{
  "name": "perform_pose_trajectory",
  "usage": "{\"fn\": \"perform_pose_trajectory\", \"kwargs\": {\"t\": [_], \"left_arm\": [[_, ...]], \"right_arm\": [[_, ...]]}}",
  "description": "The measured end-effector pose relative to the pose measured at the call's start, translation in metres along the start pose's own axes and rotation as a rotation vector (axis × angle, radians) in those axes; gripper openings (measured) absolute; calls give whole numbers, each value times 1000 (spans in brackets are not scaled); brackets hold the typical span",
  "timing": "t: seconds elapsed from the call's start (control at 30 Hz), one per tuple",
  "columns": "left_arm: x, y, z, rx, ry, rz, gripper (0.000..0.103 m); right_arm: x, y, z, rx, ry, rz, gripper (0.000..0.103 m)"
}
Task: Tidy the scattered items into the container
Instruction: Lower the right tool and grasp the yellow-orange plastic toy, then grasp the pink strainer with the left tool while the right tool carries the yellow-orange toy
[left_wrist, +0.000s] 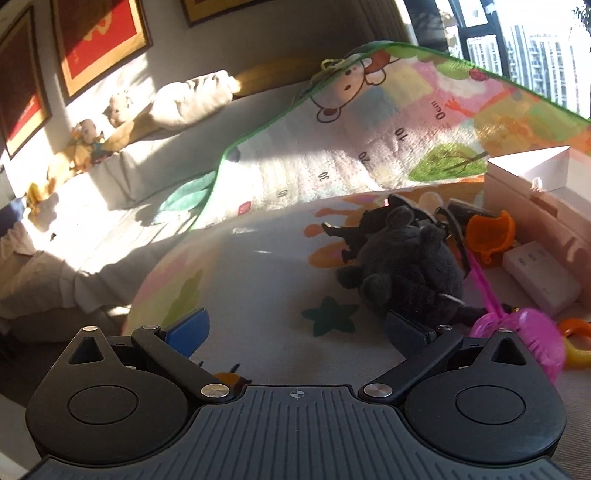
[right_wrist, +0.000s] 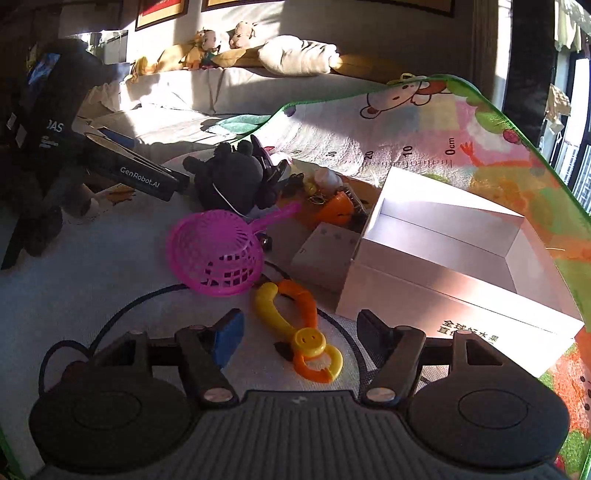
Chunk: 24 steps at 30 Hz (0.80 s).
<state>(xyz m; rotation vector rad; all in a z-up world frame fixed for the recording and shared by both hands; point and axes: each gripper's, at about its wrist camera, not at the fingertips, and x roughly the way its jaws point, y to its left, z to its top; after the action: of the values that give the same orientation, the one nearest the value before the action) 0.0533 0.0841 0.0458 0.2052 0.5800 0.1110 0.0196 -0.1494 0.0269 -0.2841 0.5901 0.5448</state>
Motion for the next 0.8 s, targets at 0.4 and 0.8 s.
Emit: {"fn": "perform_pose_trajectory", "kwargs": {"t": [0.4, 0.8], "left_arm": [[-54, -56, -27, 69, -30, -410, 103], [-9, -94, -26, 164, 46, -381, 91]], "right_arm": [[-28, -10, -28, 83, 93, 54, 27], [-74, -52, -67, 294, 67, -71, 42]]}}
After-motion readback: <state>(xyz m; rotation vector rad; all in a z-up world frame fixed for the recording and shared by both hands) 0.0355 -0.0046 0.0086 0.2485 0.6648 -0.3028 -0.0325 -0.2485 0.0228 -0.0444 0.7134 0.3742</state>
